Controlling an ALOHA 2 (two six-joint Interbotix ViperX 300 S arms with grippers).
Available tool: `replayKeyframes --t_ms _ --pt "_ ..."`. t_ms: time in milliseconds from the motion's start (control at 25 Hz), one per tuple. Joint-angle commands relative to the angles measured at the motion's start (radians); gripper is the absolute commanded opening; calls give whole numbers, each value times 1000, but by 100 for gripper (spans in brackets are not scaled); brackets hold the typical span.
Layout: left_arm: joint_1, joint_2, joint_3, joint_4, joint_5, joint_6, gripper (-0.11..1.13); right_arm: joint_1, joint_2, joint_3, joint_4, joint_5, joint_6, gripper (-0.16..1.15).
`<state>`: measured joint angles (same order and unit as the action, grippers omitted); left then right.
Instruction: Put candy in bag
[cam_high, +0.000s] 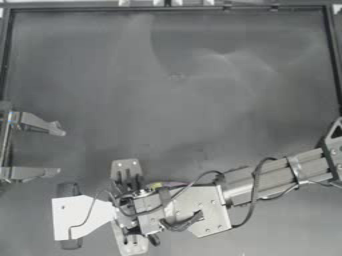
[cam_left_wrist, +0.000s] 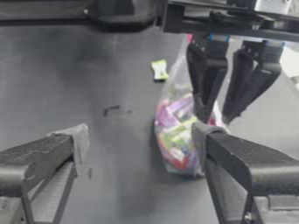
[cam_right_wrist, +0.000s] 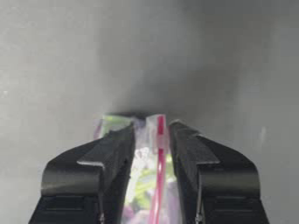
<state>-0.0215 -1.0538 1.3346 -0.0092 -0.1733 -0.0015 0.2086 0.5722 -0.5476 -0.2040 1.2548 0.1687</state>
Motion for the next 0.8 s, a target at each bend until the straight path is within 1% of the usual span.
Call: replayKeyframes --t_ms 40,160,440,560,640,720,800 --pt "0 6 -15 0 -5 0 100 3 -41 -28 -5 5 0 70" --pt "0 6 -15 -2 -5 0 100 3 -40 -28 -5 6 0 68" --pt "0 6 -17 -2 -5 0 100 3 -43 -28 -6 8 -2 52" --pt "0 6 -17 -2 -5 0 100 5 -44 -21 -21 9 -2 45" --pt "0 6 -15 -2 -5 -2 100 9 -44 -21 -41 11 -2 36" --pt "0 6 -14 -2 -5 -2 100 15 -46 -21 -67 15 -3 24" --pt "0 6 -14 -2 -5 -2 100 17 -51 -18 -78 17 -6 11"
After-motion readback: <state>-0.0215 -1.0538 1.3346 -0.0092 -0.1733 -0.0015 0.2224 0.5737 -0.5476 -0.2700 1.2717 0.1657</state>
